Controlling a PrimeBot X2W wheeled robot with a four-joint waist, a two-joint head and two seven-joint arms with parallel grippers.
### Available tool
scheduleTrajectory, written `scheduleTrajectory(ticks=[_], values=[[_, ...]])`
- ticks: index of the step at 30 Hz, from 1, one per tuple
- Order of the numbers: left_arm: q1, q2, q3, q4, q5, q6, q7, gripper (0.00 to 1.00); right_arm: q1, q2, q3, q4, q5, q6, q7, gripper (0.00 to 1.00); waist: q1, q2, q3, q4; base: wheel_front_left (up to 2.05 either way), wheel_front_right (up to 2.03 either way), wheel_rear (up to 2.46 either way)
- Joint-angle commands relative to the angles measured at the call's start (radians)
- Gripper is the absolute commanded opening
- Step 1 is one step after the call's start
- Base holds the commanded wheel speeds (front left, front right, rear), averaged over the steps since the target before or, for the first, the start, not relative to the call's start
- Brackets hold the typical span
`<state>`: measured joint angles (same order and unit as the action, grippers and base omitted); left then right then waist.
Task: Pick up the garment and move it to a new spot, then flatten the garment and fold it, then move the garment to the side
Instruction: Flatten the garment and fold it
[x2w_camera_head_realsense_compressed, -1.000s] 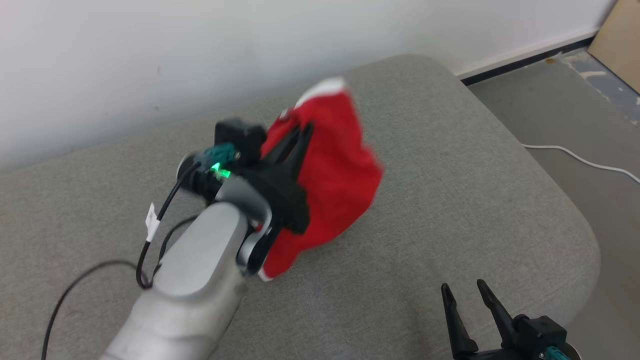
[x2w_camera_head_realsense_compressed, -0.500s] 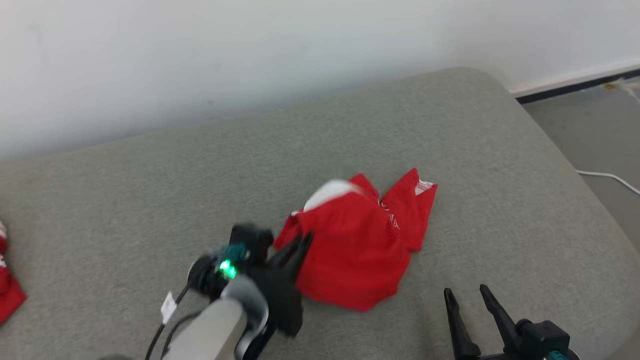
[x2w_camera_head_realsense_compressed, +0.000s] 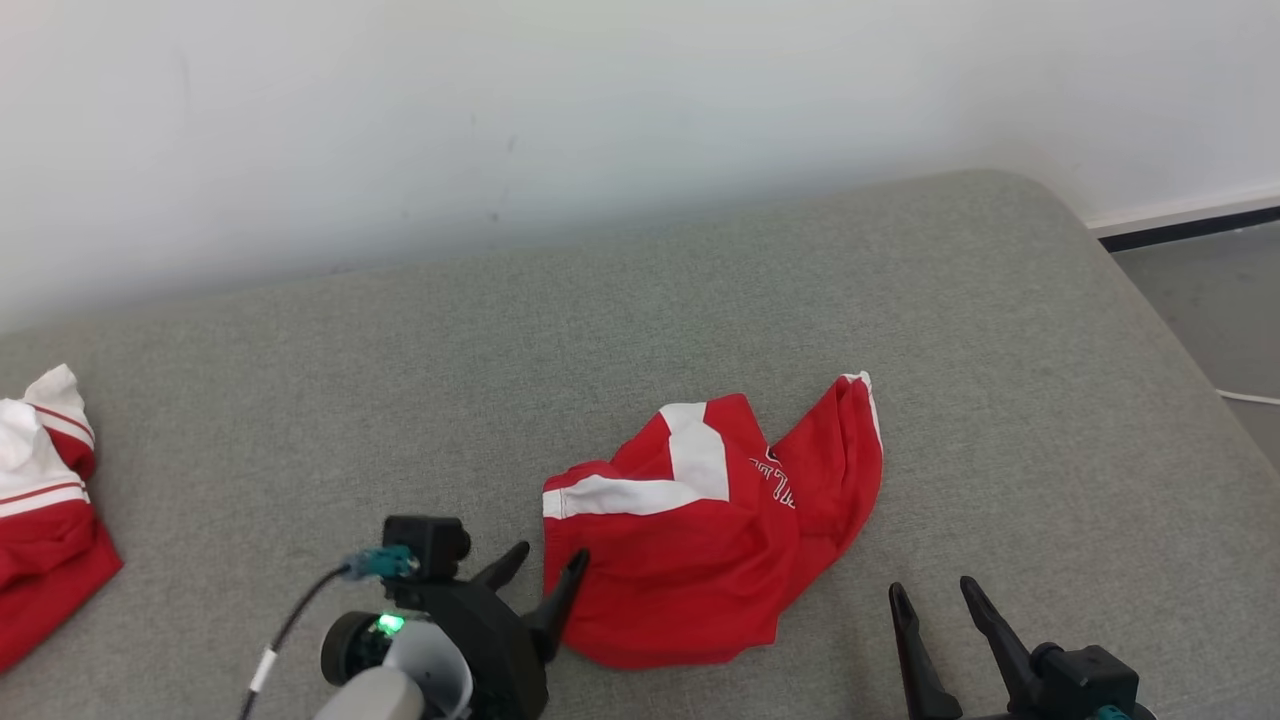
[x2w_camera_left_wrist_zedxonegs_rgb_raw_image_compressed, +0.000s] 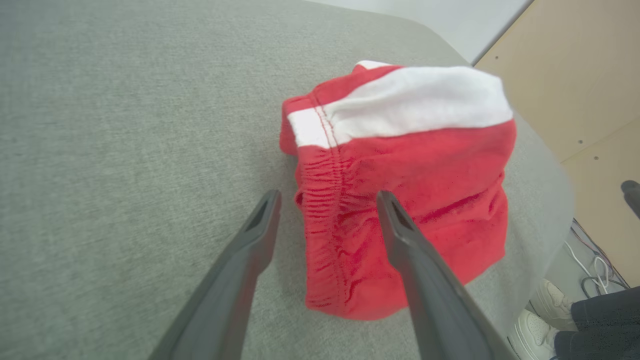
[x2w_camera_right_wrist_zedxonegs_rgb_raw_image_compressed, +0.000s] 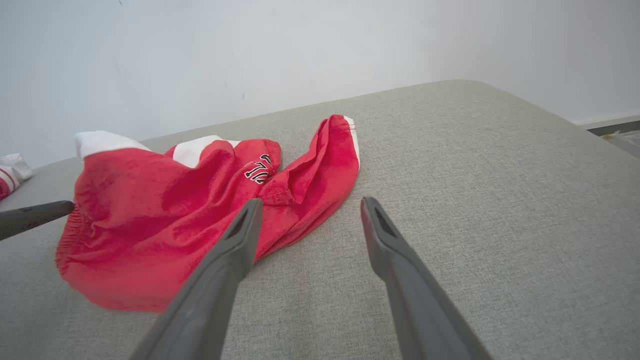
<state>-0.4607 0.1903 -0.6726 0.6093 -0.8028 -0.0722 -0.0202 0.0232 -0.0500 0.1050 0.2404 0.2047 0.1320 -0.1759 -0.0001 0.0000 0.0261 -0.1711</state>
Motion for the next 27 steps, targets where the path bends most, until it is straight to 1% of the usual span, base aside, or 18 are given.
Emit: scheduleTrajectory(ticks=[1, 5, 9, 10, 16, 19, 21, 22, 23, 27], values=[[0.007, 0.015, 0.021, -0.032, -0.033, -0.006, 0.025, 1.00, 0.010, -0.001, 0.004, -0.003, -0.005, -0.002, 0.004, 1.00, 0.0001, 0.0000, -0.008, -0.008, 0.00, 0.00, 0.00], [-0.004, 0.038, 0.066, -0.083, -0.105, 0.003, 0.095, 1.00, 0.013, -0.001, 0.009, -0.011, -0.009, -0.002, 0.009, 1.00, 0.0001, 0.0000, -0.012, -0.028, 0.00, 0.00, 0.00], [-0.014, 0.050, 0.095, -0.077, -0.160, 0.017, 0.161, 1.00, 0.010, -0.001, 0.012, -0.020, -0.015, -0.002, 0.016, 1.00, 0.0001, 0.0000, -0.008, -0.060, 0.00, 0.00, 0.00], [-0.014, 0.050, 0.095, -0.077, -0.160, 0.017, 0.161, 1.00, 0.010, -0.001, 0.012, -0.020, -0.015, -0.002, 0.016, 1.00, 0.0001, 0.0000, -0.008, -0.060, 0.00, 0.00, 0.00], [-0.019, 0.044, 0.117, -0.052, -0.224, 0.027, 0.240, 1.00, 0.011, -0.001, 0.004, -0.030, -0.026, -0.003, 0.023, 1.00, 0.0001, 0.0000, -0.001, -0.097, 0.00, 0.00, 0.00], [-0.031, 0.044, 0.121, -0.046, -0.221, 0.036, 0.240, 1.00, 0.015, -0.001, 0.003, -0.035, -0.028, -0.003, 0.025, 1.00, 0.0001, 0.0000, 0.002, -0.106, 0.00, 0.00, 0.00], [-0.040, 0.043, 0.117, -0.051, -0.207, 0.029, 0.225, 1.00, 0.014, -0.001, 0.001, -0.038, -0.028, -0.003, 0.026, 1.00, 0.0001, 0.0000, 0.003, -0.108, 0.00, 0.00, 0.00], [-0.045, 0.041, 0.113, -0.056, -0.201, 0.026, 0.217, 0.24, 0.014, -0.001, 0.000, -0.038, -0.028, -0.003, 0.027, 1.00, 0.0001, 0.0000, 0.004, -0.108, 0.00, 0.00, 0.00], [-0.052, 0.039, 0.107, -0.066, -0.191, 0.016, 0.200, 0.00, 0.014, -0.001, -0.003, -0.039, -0.027, -0.003, 0.027, 1.00, 0.0001, 0.0000, 0.004, -0.107, 0.00, 0.00, 0.00], [-0.095, 0.021, 0.092, -0.100, -0.144, -0.007, 0.127, 0.00, 0.018, -0.001, -0.010, -0.043, -0.027, -0.002, 0.028, 1.00, 0.0001, 0.0000, 0.006, -0.093, 0.00, 0.00, 0.00]])
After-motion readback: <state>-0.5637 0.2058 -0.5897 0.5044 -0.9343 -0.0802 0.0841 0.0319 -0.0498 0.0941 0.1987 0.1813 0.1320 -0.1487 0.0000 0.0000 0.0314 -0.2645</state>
